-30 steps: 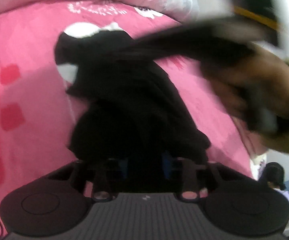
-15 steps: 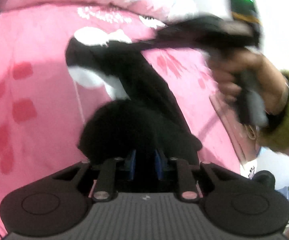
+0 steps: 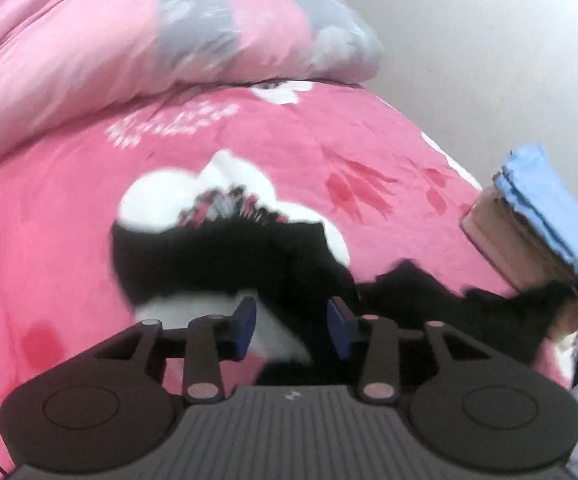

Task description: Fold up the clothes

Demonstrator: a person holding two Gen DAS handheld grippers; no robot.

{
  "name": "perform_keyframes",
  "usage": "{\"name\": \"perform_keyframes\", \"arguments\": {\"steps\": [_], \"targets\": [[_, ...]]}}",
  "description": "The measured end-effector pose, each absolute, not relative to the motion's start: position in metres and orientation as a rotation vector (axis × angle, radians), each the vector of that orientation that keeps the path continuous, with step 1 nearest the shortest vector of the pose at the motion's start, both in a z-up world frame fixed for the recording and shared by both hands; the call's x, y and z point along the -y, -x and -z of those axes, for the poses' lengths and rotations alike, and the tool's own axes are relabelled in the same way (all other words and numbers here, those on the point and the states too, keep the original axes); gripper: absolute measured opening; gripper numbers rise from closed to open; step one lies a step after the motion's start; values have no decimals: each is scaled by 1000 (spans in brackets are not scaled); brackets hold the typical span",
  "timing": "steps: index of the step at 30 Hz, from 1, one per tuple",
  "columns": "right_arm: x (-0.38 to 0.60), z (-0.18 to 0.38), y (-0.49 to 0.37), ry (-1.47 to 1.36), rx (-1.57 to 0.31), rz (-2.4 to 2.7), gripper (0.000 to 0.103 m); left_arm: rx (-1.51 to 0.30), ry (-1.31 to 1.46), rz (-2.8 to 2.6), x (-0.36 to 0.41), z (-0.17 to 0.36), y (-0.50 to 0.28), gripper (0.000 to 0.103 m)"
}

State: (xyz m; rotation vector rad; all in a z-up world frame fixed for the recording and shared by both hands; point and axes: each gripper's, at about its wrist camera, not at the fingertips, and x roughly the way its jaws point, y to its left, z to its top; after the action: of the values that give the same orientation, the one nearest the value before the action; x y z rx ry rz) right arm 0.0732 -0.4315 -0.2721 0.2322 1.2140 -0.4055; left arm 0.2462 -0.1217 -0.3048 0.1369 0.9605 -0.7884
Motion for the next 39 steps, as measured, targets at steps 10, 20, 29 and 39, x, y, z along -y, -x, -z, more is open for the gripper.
{"name": "perform_keyframes", "arguments": {"steps": [10,20,29,39], "targets": [[442,303,-21,-179,-1352,531,5,-951,-440,920,211,348,-303,53],[433,317,7,-138,-1456,505,12,-993,-540,944,210,377,-306,9],[395,250,-29,-49,-1251,190,55,-1001,-520,993,183,356,-297,27],[398,313,-135,-8,-1178,-91,57,-973,-537,1020,207,363,-311,45]]}}
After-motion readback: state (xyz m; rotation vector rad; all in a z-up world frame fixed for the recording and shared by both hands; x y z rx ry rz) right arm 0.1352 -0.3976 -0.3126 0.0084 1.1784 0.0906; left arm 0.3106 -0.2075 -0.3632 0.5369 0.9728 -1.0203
